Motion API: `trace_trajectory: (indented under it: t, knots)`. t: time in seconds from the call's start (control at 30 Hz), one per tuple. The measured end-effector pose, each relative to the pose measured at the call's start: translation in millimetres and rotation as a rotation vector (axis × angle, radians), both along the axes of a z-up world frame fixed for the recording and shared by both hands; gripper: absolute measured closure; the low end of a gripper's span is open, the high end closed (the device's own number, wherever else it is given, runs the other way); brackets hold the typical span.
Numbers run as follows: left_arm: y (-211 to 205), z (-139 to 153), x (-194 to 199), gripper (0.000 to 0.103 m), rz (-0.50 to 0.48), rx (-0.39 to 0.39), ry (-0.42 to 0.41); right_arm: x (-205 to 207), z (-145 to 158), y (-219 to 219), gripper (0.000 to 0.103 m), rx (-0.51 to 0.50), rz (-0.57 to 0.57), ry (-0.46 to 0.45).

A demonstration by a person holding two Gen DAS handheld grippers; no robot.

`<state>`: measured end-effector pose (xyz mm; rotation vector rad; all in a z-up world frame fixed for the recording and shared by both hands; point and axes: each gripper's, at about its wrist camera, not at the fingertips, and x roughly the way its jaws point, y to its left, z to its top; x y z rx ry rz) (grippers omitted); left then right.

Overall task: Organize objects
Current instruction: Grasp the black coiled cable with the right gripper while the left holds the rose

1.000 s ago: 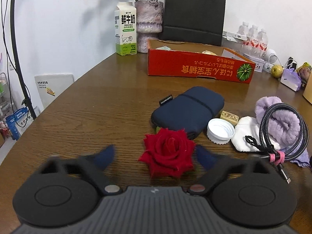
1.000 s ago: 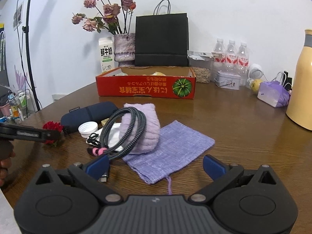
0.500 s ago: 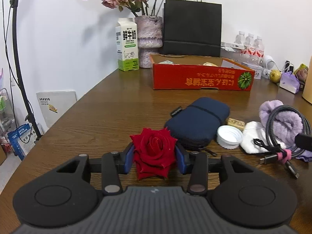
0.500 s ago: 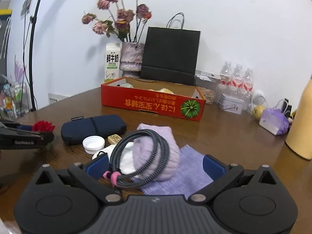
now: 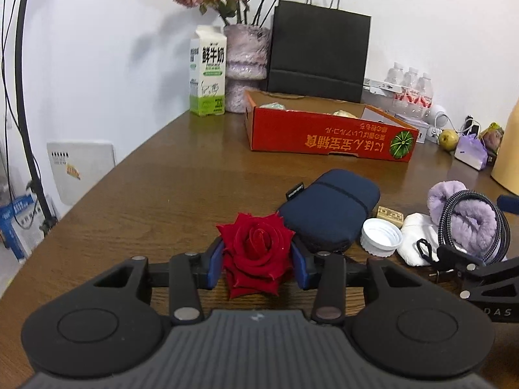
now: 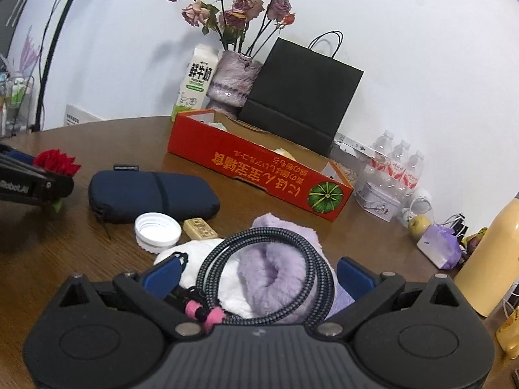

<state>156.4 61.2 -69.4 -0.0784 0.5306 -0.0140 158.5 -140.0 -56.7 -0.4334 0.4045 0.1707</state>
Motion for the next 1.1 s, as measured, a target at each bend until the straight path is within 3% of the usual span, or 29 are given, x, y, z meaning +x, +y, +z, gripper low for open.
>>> trace_trajectory:
  t: [0.2,0.47,1.1]
  knots:
    - [6.1,-0.4,-2.1,0.060,0.019,-0.039,-0.012,8.5,-2.4,-2.8,0.006,0.009,-0.025,0.050]
    - [8.0,0.2,-2.8,0.060,0.023,-0.054,-0.015,9.2,-9.7,8.3,0.011,-0.066,-0.005,0.069]
    - [8.3,0.2,-3.5,0.060,0.048,-0.044,-0.014,-14.0,10.9,-27.1,0.013,0.158,0.009,-0.053]
